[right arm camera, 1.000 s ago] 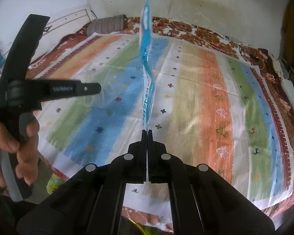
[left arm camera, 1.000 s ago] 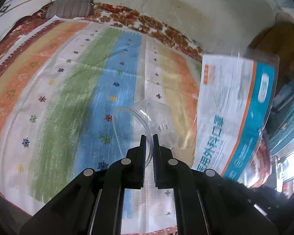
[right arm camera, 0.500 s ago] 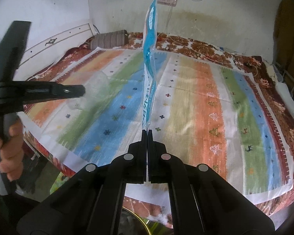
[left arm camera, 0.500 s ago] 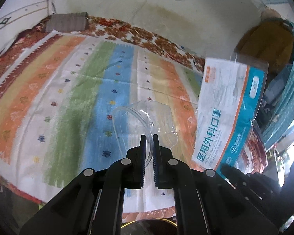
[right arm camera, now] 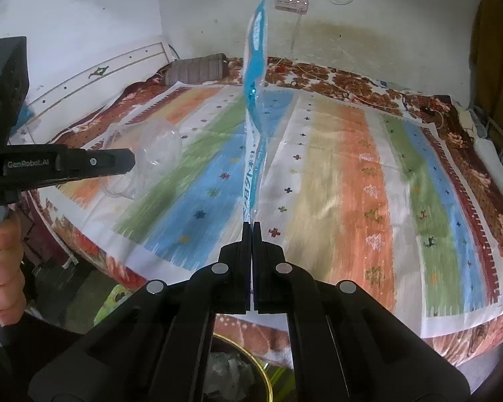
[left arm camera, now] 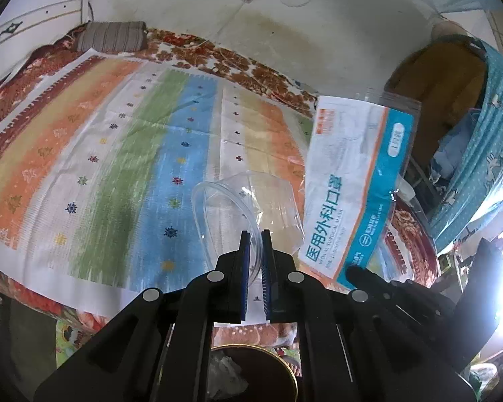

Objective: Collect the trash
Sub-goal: 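Carry the mask packet with the right gripper while the left gripper carries the plastic lid toward the bin, then lower both grippers into the bin and open them to drop packet and lid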

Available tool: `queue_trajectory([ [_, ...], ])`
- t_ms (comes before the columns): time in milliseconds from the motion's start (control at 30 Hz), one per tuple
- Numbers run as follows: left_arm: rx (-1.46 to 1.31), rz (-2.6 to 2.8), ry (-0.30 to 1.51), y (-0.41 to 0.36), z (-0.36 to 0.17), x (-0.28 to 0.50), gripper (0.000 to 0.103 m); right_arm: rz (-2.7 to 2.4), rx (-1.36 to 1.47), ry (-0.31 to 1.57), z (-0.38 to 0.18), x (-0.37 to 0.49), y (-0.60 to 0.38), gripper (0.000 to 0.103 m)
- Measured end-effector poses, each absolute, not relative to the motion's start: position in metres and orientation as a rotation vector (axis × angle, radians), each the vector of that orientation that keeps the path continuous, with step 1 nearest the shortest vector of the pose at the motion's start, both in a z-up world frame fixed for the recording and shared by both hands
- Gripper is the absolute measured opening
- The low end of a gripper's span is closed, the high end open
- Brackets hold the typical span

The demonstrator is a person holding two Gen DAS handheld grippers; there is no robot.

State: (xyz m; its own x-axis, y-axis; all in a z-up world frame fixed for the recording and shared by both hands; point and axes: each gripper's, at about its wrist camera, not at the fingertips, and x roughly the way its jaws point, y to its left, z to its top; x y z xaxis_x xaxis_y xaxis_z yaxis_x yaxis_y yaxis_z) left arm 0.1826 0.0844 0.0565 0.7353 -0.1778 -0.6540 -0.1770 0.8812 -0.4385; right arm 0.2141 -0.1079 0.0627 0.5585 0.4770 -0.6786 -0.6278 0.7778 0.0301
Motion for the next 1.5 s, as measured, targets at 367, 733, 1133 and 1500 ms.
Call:
queue_trajectory([
  [367, -0.478, 0.003, 0.758, 0.07, 0.054, 0.155, 0.006, 0.683, -0.221, 0.71, 0.064, 0.184, -0.122, 0.0],
  [733, -0.467, -0.021, 0.763, 0.048, 0.045, 0.119, 0.006, 0.698, -0.229, 0.713, 0.057, 0.149, -0.136, 0.0],
  [1133, -0.476, -0.026, 0.808, 0.033, 0.023, 0.089, 0.006, 0.721, -0.226, 0.768, 0.034, 0.11, -0.152, 0.0],
  [1500, -0.445, 0.023, 0.917, 0.018, -0.004, 0.076, 0.006, 0.692, -0.26, 0.894, -0.006, 0.084, -0.164, 0.0],
])
